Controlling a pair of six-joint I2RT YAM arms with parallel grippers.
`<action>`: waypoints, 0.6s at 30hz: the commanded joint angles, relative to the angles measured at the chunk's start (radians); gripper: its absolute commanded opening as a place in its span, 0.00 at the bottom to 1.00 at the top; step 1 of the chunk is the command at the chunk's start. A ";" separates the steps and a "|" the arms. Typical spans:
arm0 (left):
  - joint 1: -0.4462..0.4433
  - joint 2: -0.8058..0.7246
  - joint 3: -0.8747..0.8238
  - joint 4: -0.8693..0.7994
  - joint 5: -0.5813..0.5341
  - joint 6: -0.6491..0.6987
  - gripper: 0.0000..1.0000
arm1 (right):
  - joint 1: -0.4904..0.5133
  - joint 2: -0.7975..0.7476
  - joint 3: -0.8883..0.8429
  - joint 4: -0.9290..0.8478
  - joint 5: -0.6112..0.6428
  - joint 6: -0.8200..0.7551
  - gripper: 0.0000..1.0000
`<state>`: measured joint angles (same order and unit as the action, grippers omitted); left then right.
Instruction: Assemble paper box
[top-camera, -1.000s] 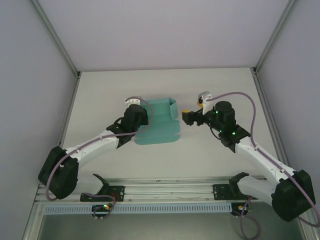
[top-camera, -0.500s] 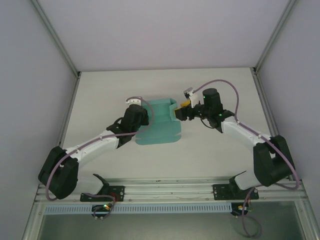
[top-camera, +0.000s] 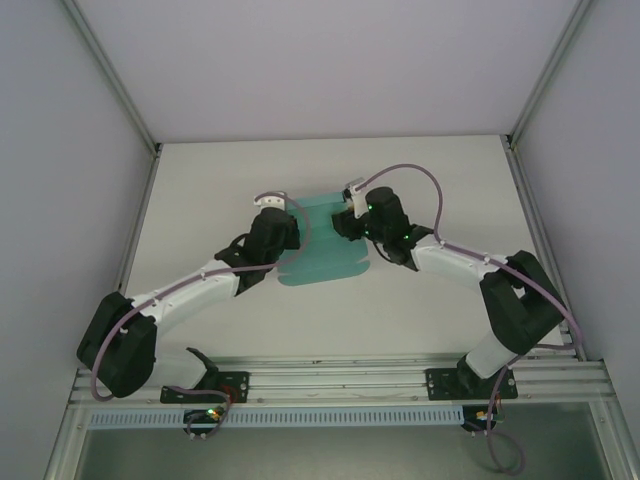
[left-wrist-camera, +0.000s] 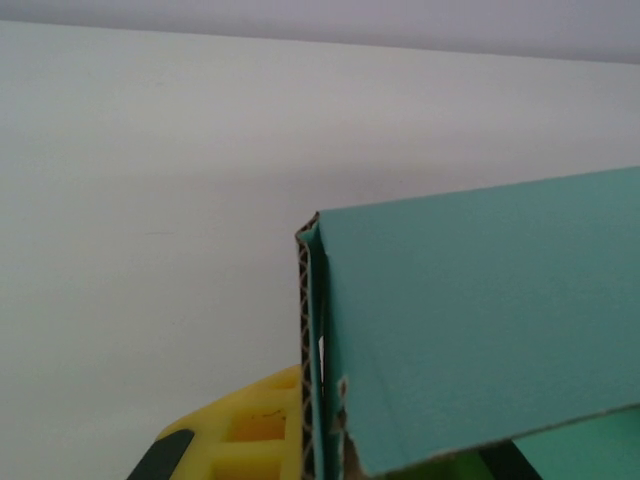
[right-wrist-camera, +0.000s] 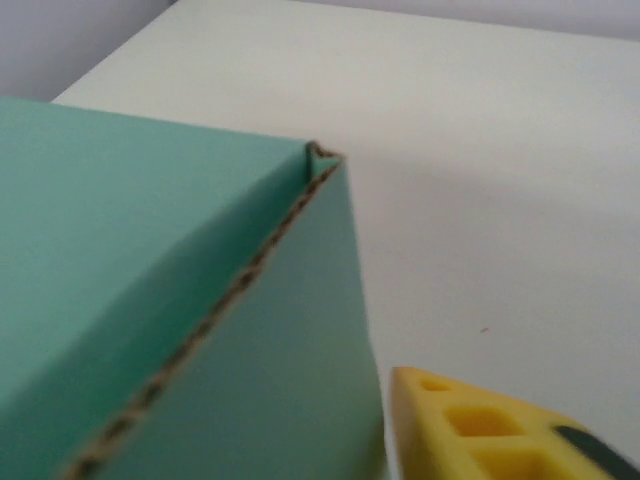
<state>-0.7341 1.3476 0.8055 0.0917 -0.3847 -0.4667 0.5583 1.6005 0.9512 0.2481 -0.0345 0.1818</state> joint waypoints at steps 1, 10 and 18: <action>-0.010 0.007 0.038 -0.012 -0.015 0.008 0.00 | 0.013 0.016 0.044 0.030 0.214 0.037 0.26; -0.028 0.038 0.079 -0.078 -0.084 -0.049 0.00 | 0.090 0.027 0.080 -0.079 0.654 0.068 0.00; -0.026 0.051 0.104 -0.105 -0.074 -0.069 0.00 | 0.082 0.041 0.127 -0.199 0.588 0.030 0.26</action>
<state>-0.7536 1.3949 0.8764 0.0566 -0.4416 -0.5098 0.6857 1.6321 1.0657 0.1143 0.4423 0.1982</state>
